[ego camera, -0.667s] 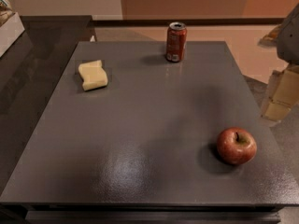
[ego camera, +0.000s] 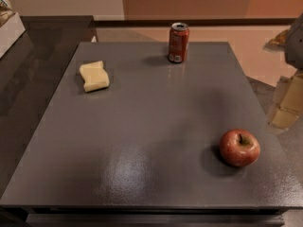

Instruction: Move apple near sponge

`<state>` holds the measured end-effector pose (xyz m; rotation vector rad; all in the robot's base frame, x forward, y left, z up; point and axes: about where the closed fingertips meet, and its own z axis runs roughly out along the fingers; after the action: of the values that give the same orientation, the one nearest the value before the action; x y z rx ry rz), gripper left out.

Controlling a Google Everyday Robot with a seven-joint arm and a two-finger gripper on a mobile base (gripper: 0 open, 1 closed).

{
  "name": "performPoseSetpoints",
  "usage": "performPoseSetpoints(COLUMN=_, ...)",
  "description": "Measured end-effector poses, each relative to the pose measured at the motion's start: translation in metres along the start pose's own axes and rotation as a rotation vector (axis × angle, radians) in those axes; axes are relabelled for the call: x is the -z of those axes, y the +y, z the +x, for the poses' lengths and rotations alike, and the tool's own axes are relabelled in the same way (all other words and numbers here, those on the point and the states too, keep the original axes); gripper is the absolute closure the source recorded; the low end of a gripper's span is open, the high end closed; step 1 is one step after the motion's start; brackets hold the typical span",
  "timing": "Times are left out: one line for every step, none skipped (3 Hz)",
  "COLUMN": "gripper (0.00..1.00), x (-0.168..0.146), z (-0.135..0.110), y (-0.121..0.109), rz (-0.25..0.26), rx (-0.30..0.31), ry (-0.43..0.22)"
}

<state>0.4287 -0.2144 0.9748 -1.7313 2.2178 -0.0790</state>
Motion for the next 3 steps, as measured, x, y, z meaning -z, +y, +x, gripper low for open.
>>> performPoseSetpoints(gripper=0.00, x=-0.005, z=0.002, y=0.023, rz=-0.038, rx=0.020, ry=-0.023)
performPoseSetpoints(gripper=0.00, x=-0.018, z=0.002, y=0.045, rz=-0.078, rx=0.041, ry=-0.051)
performPoseSetpoints(gripper=0.00, x=-0.043, z=0.000, y=0.062, rz=-0.115, rx=0.060, ry=-0.090)
